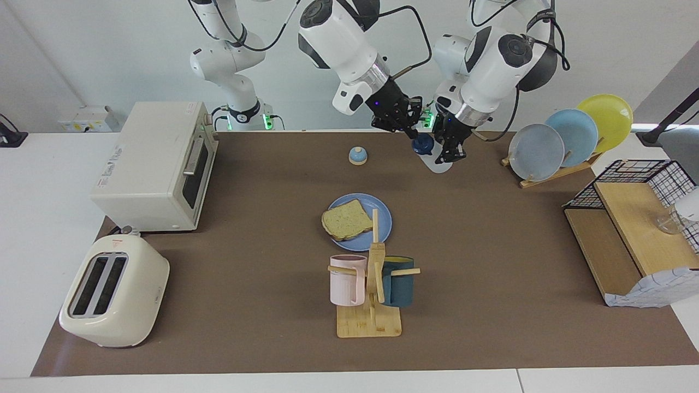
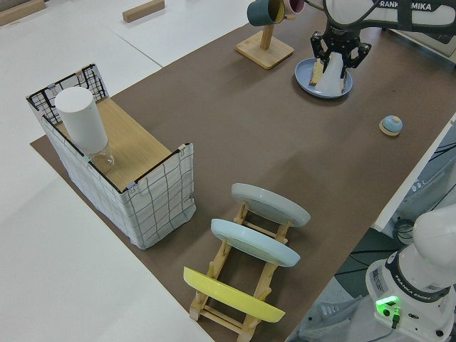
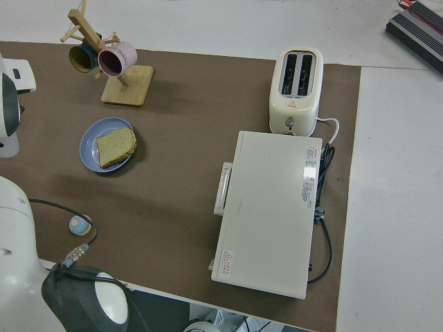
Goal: Put bread on plate and add seasoning
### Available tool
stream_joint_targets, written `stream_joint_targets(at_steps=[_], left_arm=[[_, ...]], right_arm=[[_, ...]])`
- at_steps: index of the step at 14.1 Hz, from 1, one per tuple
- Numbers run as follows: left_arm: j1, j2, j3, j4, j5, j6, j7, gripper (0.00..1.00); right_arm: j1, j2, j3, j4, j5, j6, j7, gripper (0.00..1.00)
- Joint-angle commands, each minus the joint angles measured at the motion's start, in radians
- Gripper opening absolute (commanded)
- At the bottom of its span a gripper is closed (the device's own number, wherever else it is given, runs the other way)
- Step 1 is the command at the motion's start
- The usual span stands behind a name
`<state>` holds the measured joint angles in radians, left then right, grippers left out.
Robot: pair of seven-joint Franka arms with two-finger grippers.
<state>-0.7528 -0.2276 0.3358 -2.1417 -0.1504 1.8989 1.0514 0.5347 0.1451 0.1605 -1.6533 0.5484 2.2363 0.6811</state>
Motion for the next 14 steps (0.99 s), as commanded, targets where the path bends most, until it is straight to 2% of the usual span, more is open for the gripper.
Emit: stream_joint_targets(at_steps=[1, 4, 8, 9, 11, 14], left_arm=[[-0.006, -0.035, -0.003, -0.029, 0.005, 0.006, -0.010, 0.00], [-0.006, -0.035, -0.003, -0.029, 0.005, 0.006, -0.010, 0.00], [-0.008, -0.035, -0.003, -0.029, 0.005, 0.005, -0.010, 0.00], [-0.006, -0.035, -0.003, -0.029, 0.005, 0.005, -0.010, 0.00], [-0.008, -0.035, -0.004, -0.029, 0.005, 0.008, -0.013, 0.00], [-0.019, -0.030, -0.012, -0.026, 0.005, 0.025, -0.050, 0.00]], right_arm=[[-0.030, 0.004, 0.008, 0.000, 0.016, 0.023, 0.005, 0.00], [-0.035, 0.002, 0.007, -0.002, 0.080, 0.034, 0.012, 0.00], [-0.033, -0.009, 0.004, -0.029, 0.079, 0.034, 0.003, 0.01], [-0.032, -0.012, 0.004, -0.037, 0.074, 0.037, 0.008, 0.99], [-0.038, -0.016, -0.001, -0.046, 0.048, 0.023, 0.005, 1.00], [-0.120, -0.016, 0.001, -0.054, -0.112, 0.003, -0.076, 1.00]])
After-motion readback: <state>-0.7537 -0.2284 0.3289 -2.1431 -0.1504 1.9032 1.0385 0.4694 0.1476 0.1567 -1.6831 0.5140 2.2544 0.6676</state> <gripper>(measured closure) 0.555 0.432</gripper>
